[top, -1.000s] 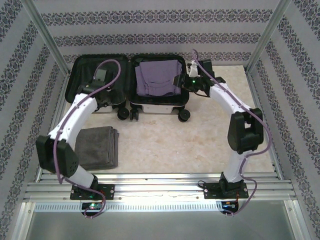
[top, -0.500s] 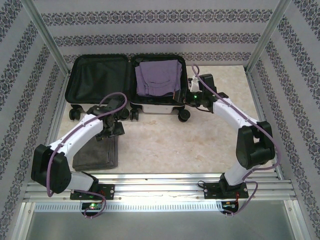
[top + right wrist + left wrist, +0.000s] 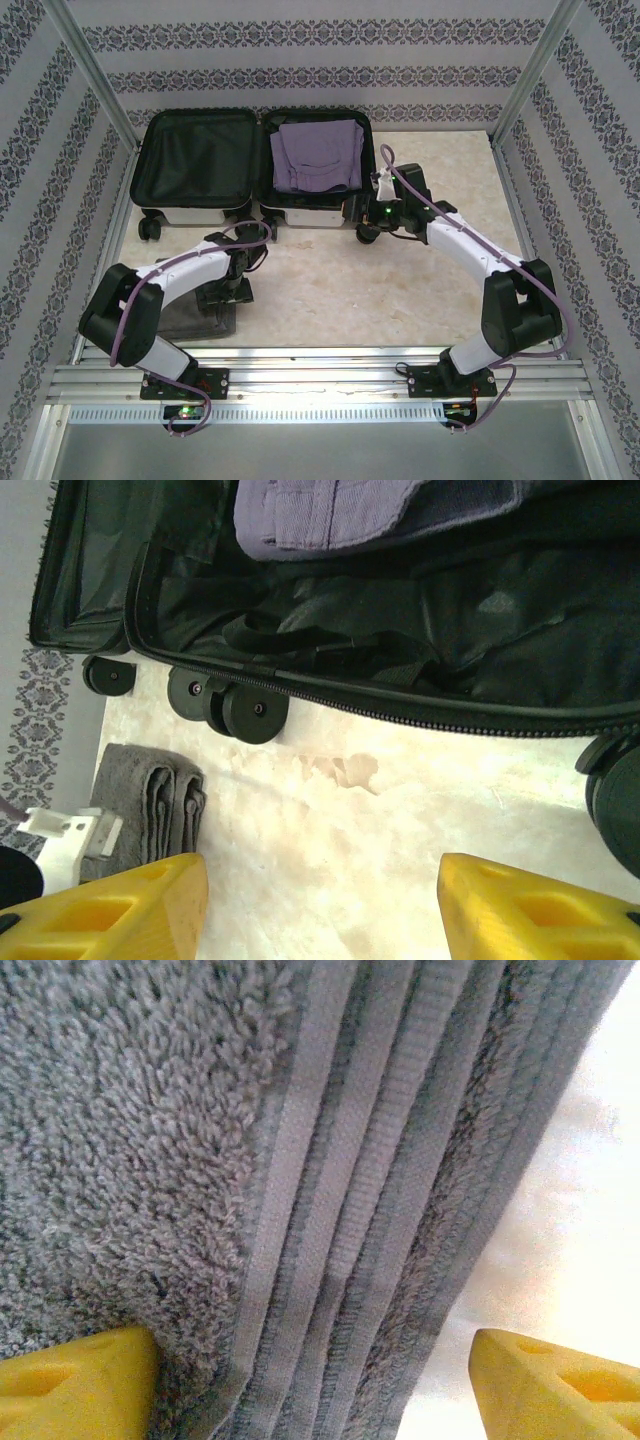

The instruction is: Pack the luggage

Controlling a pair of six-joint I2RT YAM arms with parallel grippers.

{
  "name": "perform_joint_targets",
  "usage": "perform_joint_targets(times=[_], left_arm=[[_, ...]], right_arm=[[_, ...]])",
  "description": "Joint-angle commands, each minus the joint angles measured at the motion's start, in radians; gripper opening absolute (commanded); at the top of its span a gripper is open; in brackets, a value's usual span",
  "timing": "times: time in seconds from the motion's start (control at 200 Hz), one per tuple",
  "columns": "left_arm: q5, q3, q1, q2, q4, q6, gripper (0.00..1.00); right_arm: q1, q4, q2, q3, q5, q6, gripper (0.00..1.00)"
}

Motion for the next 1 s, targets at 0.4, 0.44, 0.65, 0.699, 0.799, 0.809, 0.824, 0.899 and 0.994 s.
perform_joint_targets(times=[0.4,0.44,0.65,0.699,0.799,0.809,0.824,0.899,0.994], left_arm=[[0.198,-0.022,-0.102,0.068,0.28,0.112,0.36],[0.201,0.002,-0.122,0.091,0.286,0.12,0.35],[0.255,0.143,-0.213,0.239,0.305,0.102,0.35],[0.281,0.178,-0.232,0.272,0.315,0.095,0.35],[0.309,0.271,-0.272,0.329,0.312,0.082,0.35],[0.313,0.281,-0.275,0.334,0.312,0.08,0.36],[0.318,0.296,-0.28,0.344,0.312,0.078,0.36],[0.353,0.37,-0.296,0.395,0.328,0.054,0.36],[0.414,0.458,-0.308,0.465,0.368,0.022,0.36]], right_arm=[[0.012,-0.04,-0.053,0.016,0.056,-0.011,0.63],[0.012,-0.041,-0.054,0.019,0.061,-0.012,0.63],[0.007,-0.074,-0.057,0.057,0.092,-0.035,0.63],[0.001,-0.093,-0.055,0.077,0.099,-0.048,0.63],[-0.016,-0.119,-0.05,0.106,0.106,-0.069,0.63],[-0.019,-0.121,-0.05,0.107,0.105,-0.069,0.63],[-0.022,-0.122,-0.05,0.108,0.105,-0.069,0.63],[-0.042,-0.117,-0.045,0.106,0.09,-0.066,0.63],[-0.07,-0.117,-0.043,0.105,0.069,-0.073,0.63]])
